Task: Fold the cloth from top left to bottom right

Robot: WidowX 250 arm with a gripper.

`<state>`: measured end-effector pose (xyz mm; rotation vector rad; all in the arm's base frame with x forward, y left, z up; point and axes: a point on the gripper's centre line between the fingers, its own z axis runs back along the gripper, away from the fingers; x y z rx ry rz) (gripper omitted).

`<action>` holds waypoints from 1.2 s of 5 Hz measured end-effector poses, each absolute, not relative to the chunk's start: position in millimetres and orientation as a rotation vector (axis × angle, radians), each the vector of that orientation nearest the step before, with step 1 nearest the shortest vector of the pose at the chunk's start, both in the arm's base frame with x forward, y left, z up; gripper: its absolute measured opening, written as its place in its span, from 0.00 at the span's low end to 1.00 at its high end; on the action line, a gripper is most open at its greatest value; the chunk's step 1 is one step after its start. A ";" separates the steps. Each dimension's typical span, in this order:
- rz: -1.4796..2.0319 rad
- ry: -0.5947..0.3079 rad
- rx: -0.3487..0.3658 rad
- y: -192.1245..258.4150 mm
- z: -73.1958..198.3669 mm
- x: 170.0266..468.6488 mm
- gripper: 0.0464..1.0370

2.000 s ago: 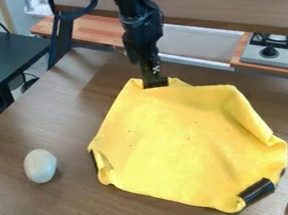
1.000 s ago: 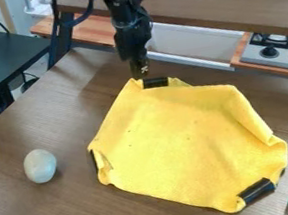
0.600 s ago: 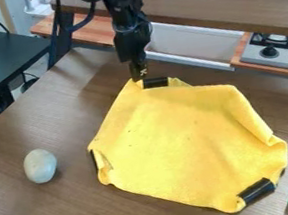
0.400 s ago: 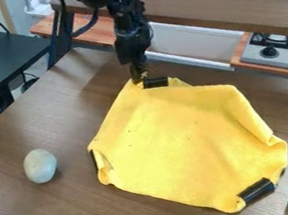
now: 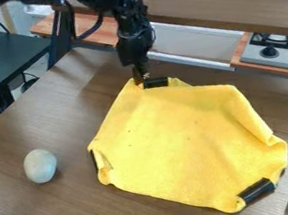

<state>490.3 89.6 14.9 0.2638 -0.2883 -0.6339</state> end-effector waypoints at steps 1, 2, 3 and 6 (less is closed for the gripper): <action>-0.644 -0.290 0.270 85.1 13.0 494.3 0.96; -0.651 -0.281 0.265 82.2 6.0 494.8 0.96; -0.664 -0.294 0.270 80.5 6.1 496.8 0.96; -0.590 -0.337 0.252 74.0 -9.5 497.3 0.59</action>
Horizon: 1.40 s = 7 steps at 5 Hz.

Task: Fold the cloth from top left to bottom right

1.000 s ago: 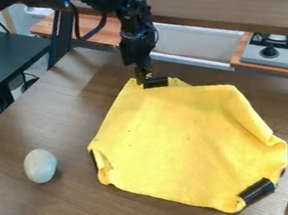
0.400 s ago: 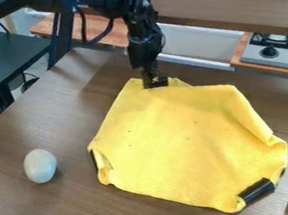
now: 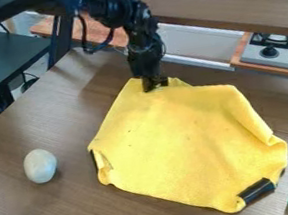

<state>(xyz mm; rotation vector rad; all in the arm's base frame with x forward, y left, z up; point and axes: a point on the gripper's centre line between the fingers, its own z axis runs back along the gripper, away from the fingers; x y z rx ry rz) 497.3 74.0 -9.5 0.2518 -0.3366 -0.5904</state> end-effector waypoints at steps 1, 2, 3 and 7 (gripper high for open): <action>-0.568 -0.336 0.236 76.2 -13.5 494.1 0.26; -0.563 -0.333 0.225 77.2 -18.8 489.7 0.10; -0.563 -0.343 0.198 73.7 -15.0 481.4 0.01; -0.668 -0.363 0.158 13.2 39.0 446.4 0.00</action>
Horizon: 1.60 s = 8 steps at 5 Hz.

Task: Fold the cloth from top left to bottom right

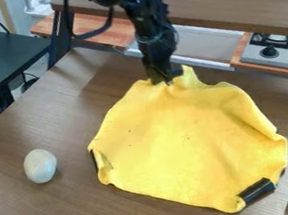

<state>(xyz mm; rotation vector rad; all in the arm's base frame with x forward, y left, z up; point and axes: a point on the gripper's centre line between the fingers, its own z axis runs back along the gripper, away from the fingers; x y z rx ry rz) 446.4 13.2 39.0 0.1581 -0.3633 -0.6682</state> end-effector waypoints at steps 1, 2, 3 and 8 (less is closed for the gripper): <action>-0.710 -0.347 0.157 -10.7 43.1 433.5 0.00; -0.740 -0.333 0.125 -32.0 43.7 415.3 0.00; -0.759 -0.354 0.100 -45.6 53.5 398.9 0.00; -0.892 -0.303 0.062 -122.0 33.2 328.1 0.00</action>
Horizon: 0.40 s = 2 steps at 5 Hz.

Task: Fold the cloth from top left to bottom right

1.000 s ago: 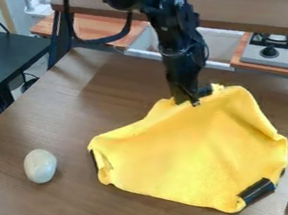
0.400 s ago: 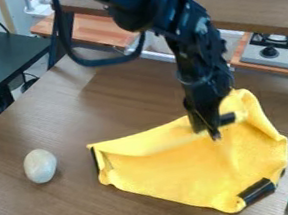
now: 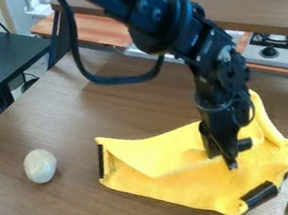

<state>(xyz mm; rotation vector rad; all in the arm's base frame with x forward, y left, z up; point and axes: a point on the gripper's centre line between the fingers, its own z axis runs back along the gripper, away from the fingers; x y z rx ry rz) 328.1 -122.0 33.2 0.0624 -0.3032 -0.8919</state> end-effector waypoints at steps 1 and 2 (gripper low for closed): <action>-0.912 -0.326 0.061 -134.0 39.8 321.0 0.00; -0.928 -0.329 0.055 -146.5 38.8 314.2 0.00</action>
